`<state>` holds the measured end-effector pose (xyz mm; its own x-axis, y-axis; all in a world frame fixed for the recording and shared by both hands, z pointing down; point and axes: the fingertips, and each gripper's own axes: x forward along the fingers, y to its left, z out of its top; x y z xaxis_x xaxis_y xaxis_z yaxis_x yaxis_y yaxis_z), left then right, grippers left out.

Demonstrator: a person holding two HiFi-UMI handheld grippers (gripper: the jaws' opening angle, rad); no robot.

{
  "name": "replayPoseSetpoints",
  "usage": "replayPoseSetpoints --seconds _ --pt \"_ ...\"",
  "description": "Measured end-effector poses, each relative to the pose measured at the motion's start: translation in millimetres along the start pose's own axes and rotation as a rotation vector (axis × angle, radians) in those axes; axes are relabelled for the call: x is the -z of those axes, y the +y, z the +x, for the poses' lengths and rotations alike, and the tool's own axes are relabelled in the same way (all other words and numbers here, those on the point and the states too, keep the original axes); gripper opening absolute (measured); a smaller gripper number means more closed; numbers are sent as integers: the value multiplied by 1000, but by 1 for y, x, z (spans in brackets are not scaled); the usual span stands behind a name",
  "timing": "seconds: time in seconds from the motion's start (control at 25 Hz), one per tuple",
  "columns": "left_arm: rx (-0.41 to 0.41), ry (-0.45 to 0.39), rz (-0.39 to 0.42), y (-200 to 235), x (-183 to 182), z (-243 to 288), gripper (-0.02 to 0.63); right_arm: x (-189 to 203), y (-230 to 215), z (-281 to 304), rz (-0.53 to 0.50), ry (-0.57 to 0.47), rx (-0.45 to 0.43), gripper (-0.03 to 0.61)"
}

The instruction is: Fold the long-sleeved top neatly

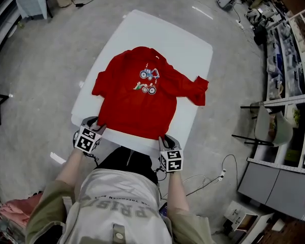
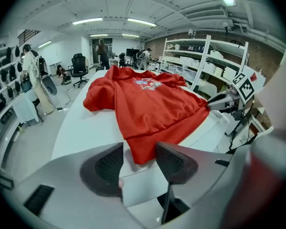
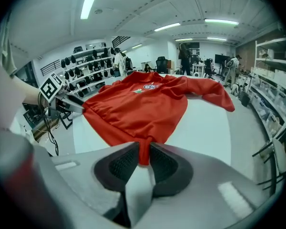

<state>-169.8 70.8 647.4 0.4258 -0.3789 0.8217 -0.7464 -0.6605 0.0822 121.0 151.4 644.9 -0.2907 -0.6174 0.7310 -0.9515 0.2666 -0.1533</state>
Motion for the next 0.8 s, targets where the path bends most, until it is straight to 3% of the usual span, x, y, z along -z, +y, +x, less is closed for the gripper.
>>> replayPoseSetpoints --seconds 0.04,0.12,0.2,0.32,0.56,0.8 --pt "-11 -4 3 4 1 -2 230 -1 -1 -1 -4 -2 -6 72" --pt "-37 -5 2 12 3 -12 293 -6 -5 -5 -14 -9 -16 173" --pt "-63 -18 9 18 1 -25 319 -14 -13 -12 -28 -23 -16 242" --pt "-42 -77 35 1 -24 -38 319 -31 -38 -24 -47 -54 11 247" --pt "179 -175 206 -127 -91 0 319 -75 -107 -29 -94 -84 67 247" --pt "310 -141 310 -237 -112 38 319 -118 -165 -11 -172 -80 97 247"
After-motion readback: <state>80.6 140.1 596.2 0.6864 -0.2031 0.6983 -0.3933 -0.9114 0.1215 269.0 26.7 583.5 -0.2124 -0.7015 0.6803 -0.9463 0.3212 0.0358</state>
